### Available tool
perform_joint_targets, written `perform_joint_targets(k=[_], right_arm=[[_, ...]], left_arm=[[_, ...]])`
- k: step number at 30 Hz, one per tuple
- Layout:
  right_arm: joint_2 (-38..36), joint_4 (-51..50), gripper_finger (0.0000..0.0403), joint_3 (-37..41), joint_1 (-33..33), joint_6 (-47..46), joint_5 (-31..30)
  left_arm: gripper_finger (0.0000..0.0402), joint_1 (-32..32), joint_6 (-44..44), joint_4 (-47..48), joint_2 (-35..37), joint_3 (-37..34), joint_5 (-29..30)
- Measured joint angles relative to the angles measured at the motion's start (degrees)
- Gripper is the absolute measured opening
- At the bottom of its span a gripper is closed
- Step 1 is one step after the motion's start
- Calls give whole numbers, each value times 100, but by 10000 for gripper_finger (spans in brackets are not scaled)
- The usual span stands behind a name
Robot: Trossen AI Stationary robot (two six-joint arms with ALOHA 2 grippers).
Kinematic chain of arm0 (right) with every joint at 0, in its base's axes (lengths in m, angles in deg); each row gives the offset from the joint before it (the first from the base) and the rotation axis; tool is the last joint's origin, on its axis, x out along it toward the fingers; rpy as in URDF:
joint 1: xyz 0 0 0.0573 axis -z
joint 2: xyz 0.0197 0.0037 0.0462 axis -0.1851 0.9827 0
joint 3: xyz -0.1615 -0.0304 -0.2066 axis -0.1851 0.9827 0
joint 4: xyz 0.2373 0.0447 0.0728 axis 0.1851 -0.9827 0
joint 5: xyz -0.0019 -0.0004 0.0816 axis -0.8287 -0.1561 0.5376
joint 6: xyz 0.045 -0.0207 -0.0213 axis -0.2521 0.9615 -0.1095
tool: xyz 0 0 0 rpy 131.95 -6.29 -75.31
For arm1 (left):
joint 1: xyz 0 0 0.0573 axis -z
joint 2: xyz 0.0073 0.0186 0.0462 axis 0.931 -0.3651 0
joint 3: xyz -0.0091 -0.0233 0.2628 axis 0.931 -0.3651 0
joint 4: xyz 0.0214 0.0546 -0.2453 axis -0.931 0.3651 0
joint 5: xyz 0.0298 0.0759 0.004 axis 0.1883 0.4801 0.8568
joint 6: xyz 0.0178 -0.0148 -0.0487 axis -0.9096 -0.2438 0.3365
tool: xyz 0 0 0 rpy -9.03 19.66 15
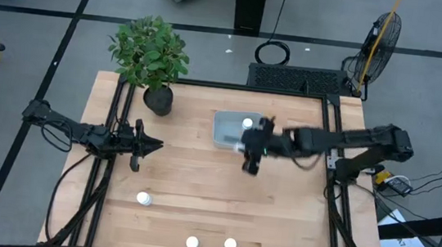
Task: Pick and place pill bottles into a basket
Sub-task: Put the white pill bottle into the white bin
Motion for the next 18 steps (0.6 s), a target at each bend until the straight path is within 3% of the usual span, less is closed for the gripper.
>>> perform_joint_targets(k=[9, 18], right_arm=[[139, 14, 154, -7, 1404, 409, 976], [638, 208, 155, -7, 1794, 508, 1348]], left_arm=[[61, 0, 0, 0, 0, -1, 0], [61, 0, 0, 0, 0, 0, 0]])
